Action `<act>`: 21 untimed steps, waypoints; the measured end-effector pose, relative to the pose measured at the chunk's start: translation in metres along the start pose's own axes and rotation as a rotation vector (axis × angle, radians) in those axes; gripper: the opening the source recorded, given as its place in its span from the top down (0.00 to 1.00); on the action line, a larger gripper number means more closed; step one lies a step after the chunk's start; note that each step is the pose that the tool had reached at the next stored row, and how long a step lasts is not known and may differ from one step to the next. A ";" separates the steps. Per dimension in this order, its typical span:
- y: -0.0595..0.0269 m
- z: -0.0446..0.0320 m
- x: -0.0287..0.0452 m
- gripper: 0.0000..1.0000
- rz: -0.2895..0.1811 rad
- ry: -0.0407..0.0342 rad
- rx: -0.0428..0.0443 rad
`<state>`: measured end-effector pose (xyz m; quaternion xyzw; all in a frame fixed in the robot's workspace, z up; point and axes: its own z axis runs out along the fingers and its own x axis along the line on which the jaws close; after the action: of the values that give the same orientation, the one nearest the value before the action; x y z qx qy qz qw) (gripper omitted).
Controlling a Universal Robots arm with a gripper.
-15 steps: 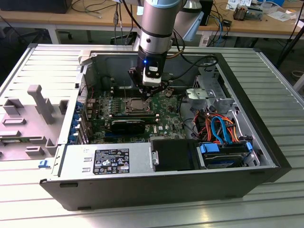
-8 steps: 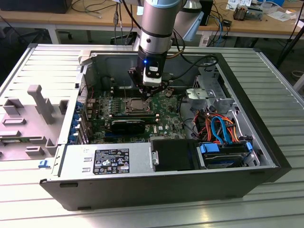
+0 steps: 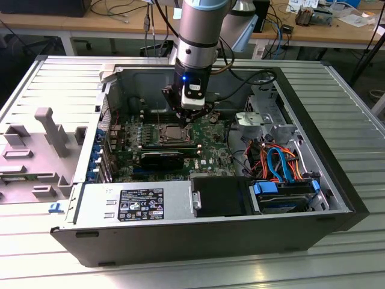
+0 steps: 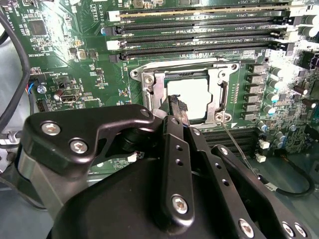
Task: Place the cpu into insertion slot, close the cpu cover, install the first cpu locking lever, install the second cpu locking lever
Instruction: 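Install the first cpu locking lever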
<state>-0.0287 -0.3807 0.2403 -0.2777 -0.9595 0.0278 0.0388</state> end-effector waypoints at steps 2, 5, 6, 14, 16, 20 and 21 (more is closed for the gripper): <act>0.0000 0.0000 0.0000 0.89 -0.001 0.0000 0.0001; 0.0000 0.0000 0.0000 0.89 -0.004 -0.0003 0.0002; -0.0001 0.0000 0.0000 0.89 -0.005 -0.0002 0.0003; -0.0004 0.0001 -0.0002 0.89 -0.012 0.0045 -0.0080; -0.0007 0.0001 -0.0004 0.89 -0.013 0.0131 -0.0217; -0.0009 0.0000 -0.0005 0.89 -0.018 0.0371 -0.0603; -0.0009 0.0001 -0.0005 0.89 -0.019 0.0374 -0.0608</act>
<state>-0.0287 -0.3817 0.2402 -0.2701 -0.9616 -0.0069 0.0486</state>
